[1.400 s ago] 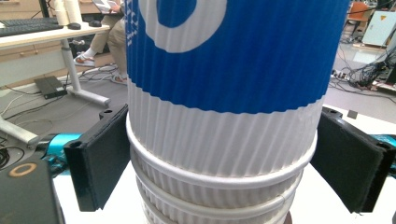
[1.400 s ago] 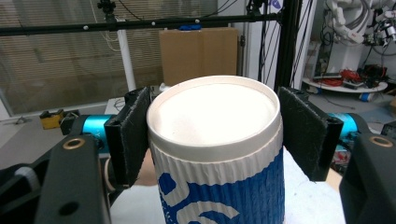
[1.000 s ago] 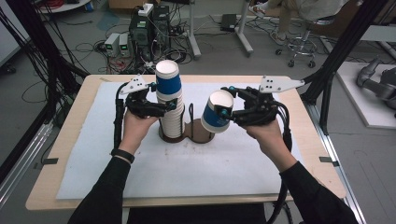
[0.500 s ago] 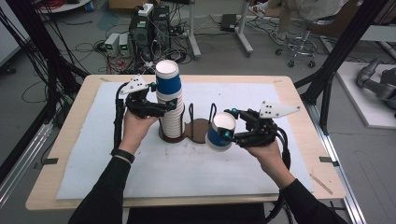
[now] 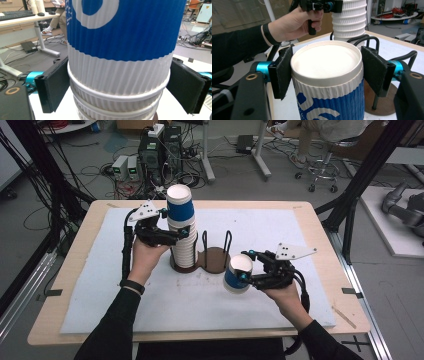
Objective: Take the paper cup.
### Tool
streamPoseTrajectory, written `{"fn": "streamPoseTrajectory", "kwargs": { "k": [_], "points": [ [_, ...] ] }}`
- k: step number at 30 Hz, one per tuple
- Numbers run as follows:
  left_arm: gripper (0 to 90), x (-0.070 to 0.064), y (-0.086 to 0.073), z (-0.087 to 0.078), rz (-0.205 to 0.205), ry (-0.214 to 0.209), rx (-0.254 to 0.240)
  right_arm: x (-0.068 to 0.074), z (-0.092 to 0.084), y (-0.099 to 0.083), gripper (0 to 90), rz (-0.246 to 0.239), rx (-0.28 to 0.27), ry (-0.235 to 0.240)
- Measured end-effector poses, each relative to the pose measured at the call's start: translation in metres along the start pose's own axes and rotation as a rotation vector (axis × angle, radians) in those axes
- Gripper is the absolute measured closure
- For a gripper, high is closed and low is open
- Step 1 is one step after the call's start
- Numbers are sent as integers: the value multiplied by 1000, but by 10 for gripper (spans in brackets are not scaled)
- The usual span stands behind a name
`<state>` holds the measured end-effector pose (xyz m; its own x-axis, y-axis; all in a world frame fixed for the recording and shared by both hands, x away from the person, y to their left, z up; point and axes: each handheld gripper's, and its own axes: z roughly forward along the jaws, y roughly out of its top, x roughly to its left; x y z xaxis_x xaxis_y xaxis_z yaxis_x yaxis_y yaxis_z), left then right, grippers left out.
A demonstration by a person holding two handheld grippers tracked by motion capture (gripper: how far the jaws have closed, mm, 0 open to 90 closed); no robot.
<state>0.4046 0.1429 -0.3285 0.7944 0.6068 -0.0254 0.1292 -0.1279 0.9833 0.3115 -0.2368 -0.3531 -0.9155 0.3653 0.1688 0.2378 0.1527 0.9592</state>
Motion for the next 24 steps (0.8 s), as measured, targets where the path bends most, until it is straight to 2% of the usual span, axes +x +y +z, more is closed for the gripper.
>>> {"fn": "streamPoseTrajectory", "kwargs": {
  "k": [15, 19, 24],
  "points": [
    [113, 0, 0, 0, 3, 3, 1, -1, 0, -1, 304, 4, 2, -1],
    [113, -2, 1, 0, 12, 15, 0, -2, 0, -1, 304, 3, 1, -4],
    [94, -2, 2, -3, 3, 7, -10, -2, 0, -1, 304, 3, -1, -10]
  ]
}}
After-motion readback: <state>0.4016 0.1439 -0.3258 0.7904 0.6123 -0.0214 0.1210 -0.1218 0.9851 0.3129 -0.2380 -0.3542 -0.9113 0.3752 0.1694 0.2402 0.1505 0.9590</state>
